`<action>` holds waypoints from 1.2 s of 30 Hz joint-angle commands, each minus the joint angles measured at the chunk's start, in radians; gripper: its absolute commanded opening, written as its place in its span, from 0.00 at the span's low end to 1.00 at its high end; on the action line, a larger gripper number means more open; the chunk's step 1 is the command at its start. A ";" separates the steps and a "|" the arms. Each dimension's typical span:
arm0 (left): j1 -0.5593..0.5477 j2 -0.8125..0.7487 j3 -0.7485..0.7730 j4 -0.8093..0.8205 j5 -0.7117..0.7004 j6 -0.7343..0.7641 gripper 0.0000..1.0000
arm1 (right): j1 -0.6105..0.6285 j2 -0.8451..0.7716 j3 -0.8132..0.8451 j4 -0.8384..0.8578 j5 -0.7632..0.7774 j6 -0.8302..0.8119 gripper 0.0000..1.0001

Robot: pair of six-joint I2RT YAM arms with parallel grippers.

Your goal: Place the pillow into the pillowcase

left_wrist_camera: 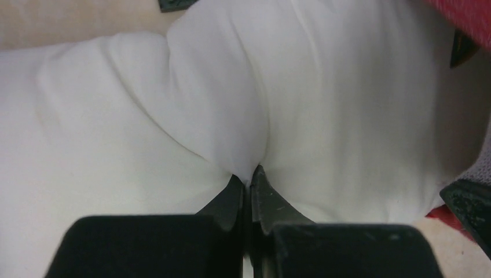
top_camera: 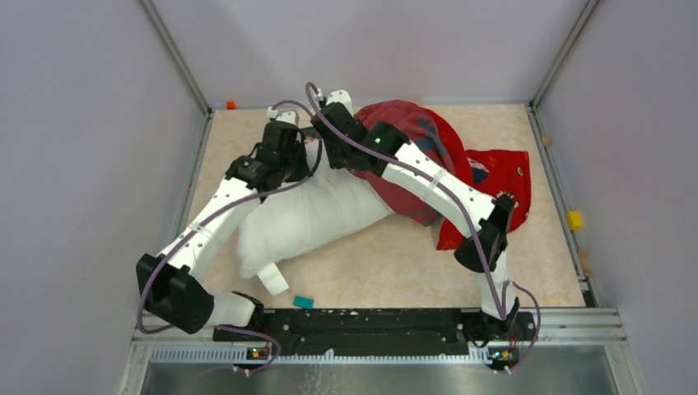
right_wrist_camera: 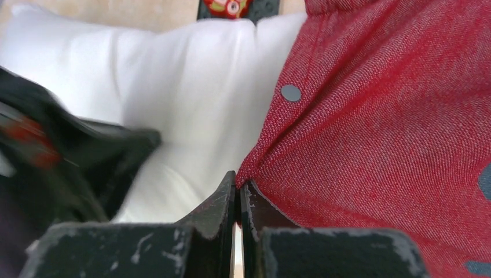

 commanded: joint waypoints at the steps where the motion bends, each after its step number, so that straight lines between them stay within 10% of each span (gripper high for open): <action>1: 0.116 -0.089 -0.024 0.030 0.065 -0.013 0.00 | 0.008 -0.111 -0.102 0.111 -0.094 0.044 0.03; 5: 0.186 -0.113 -0.070 0.017 0.071 0.001 0.00 | 0.006 -0.185 -0.140 0.037 -0.027 0.024 0.61; 8: 0.239 -0.109 -0.089 0.020 0.091 0.008 0.00 | -0.024 -0.324 -0.284 0.035 0.054 0.039 0.73; 18: 0.327 -0.072 -0.092 0.038 0.141 0.000 0.00 | -0.199 -0.797 -1.012 0.071 0.140 0.263 0.75; 31: 0.332 -0.095 -0.133 0.052 0.196 0.005 0.00 | -0.271 -0.782 -1.482 0.311 0.138 0.426 0.74; 34: 0.332 -0.096 -0.133 0.045 0.220 0.006 0.00 | -0.324 -0.777 -1.504 0.392 0.143 0.379 0.61; 36: 0.332 -0.097 -0.138 0.048 0.247 0.013 0.00 | -0.345 -0.766 -1.463 0.367 0.170 0.359 0.34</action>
